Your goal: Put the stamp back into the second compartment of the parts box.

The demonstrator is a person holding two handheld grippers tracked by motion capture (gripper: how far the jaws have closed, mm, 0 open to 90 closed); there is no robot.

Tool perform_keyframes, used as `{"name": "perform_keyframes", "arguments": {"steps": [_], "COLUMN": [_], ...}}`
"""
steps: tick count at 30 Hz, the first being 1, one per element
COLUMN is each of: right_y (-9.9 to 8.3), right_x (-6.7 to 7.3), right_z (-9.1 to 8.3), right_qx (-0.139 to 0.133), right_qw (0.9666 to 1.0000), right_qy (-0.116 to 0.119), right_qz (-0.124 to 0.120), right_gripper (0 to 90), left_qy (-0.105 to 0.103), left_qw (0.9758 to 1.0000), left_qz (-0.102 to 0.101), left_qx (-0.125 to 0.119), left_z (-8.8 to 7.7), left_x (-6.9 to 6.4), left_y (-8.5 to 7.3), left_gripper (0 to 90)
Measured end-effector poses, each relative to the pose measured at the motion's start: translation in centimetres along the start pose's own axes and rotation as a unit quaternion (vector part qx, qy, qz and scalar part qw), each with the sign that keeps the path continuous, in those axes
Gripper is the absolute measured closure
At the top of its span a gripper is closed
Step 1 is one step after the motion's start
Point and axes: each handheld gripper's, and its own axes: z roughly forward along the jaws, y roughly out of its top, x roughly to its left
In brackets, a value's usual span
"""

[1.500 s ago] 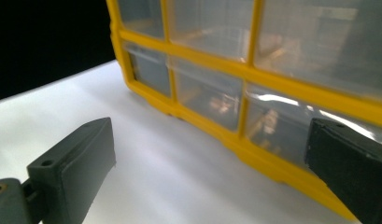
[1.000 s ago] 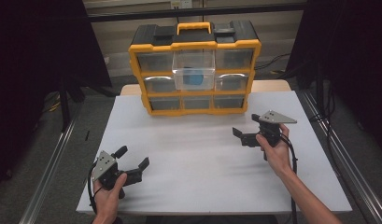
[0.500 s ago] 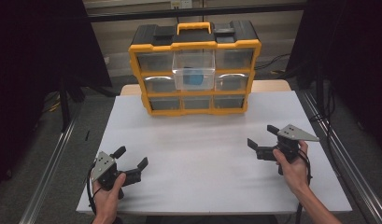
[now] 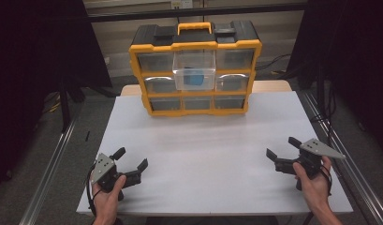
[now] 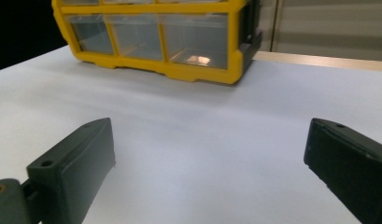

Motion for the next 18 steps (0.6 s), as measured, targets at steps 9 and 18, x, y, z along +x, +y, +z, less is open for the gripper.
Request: {"name": "perform_keyframes", "arguments": {"steps": [9,18], "right_y": [-1.7,-2.5], "right_x": [-0.8,-1.0], "right_z": [-3.0,-4.4], "right_qx": [-0.001,-0.006], "right_qw": [0.9997,0.9998], "right_qy": [-0.021,-0.020], "right_qz": [0.016,0.000], "right_gripper": [1.4,1.5], "left_qy": [0.007,0.003], "left_qw": [1.0000,1.0000], "left_qz": [0.000,-0.009], "left_qx": [0.006,-0.001], "left_z": [-0.3,-0.3], "left_x": [-0.4,-0.3], "left_y": [0.0,0.1], "left_gripper": [3.8,3.8]}}
